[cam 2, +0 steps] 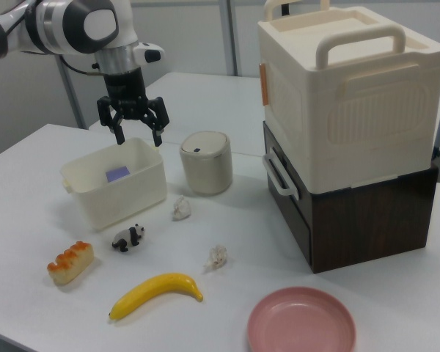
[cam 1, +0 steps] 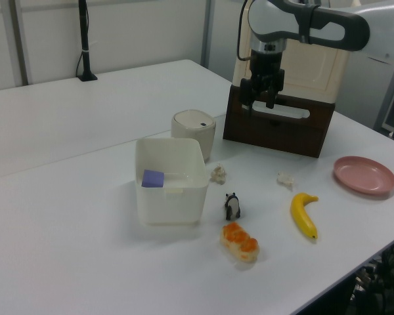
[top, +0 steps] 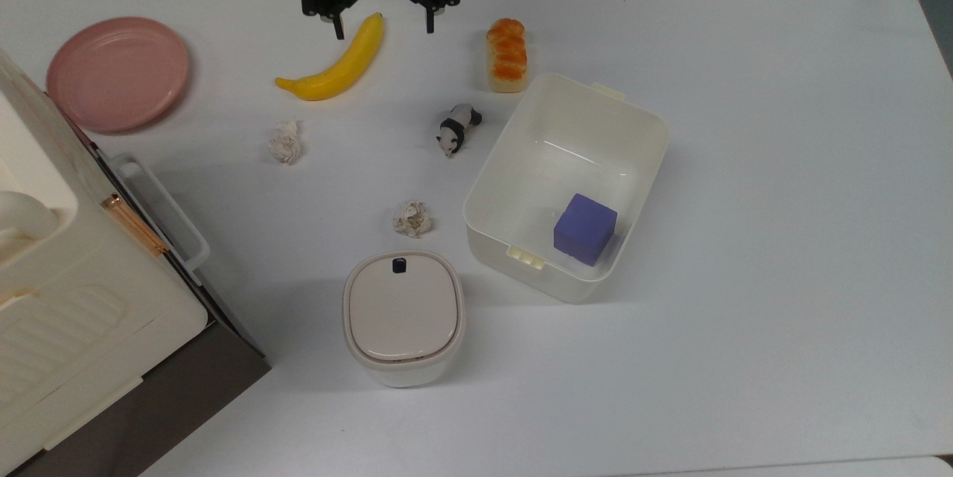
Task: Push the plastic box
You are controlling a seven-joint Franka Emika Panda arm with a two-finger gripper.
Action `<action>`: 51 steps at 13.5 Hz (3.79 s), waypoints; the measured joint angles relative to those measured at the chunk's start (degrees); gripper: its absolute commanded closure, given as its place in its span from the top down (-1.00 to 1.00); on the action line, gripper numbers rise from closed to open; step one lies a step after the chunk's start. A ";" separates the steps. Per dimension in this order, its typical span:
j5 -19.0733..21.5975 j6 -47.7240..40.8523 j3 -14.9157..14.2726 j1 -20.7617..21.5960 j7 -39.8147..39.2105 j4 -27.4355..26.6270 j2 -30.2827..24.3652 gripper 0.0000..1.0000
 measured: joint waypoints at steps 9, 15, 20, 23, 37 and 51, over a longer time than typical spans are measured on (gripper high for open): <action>-0.52 3.92 0.29 -0.89 -42.74 -0.75 2.67 1.00; -6.74 16.23 0.60 3.06 -43.44 -4.55 9.90 1.00; -7.12 17.50 0.70 6.08 -43.44 -4.52 11.88 1.00; -7.12 17.50 0.90 7.64 -42.80 -4.55 12.46 1.00; -9.01 22.58 4.48 13.16 -31.84 -2.25 18.46 1.00; -2.34 8.10 4.52 -1.09 7.82 -1.14 2.43 1.00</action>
